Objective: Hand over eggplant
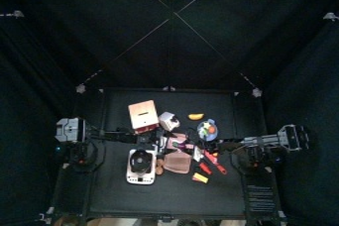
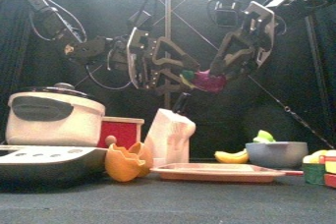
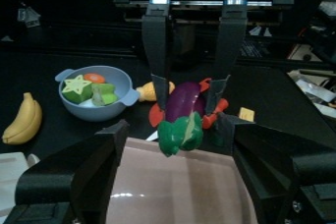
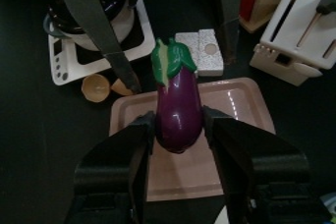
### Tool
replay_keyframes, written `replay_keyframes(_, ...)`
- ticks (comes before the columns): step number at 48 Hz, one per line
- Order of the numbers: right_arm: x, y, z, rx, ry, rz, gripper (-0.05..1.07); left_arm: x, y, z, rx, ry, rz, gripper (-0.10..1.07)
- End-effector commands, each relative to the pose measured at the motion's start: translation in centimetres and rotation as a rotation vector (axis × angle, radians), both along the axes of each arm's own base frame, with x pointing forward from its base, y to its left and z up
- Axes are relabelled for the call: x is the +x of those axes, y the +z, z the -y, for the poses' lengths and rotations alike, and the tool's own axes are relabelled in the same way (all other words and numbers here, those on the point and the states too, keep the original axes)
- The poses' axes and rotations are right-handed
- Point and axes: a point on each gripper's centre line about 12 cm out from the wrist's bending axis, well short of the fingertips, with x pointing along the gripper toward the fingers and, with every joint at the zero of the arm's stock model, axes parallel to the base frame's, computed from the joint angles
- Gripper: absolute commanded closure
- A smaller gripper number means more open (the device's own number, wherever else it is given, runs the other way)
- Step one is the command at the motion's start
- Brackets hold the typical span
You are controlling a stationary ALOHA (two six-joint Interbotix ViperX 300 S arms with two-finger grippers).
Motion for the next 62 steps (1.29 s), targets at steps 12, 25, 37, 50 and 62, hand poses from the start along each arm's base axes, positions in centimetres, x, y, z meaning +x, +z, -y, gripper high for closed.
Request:
replay_keyframes(12, 0.5, 1.42, -0.12, 0.0, 0.008, 0.045, 0.41, 0.5, 0.79, 0.16, 0.005, -0.007, 0.026, 0.11)
replay_keyframes(25, 0.48, 1.05, -0.17, 0.002, 0.009, 0.035, 0.41, 0.49, 0.77, -0.04, 0.005, -0.002, 0.024, 0.22)
replay_keyframes(37, 0.42, 0.94, -0.17, 0.002, 0.009, 0.032, 0.4, 0.41, 0.67, -0.15, 0.006, 0.0, 0.021, 0.29)
replay_keyframes(50, 0.41, 0.94, -0.13, 0.01, 0.003, 0.032, 0.39, 0.31, 0.71, -0.19, 0.007, 0.001, 0.022, 0.29)
replay_keyframes(62, 0.41, 0.93, 0.02, 0.012, -0.003, 0.032, 0.19, 0.31, 0.7, -0.19, 0.007, 0.001, 0.021, 0.29)
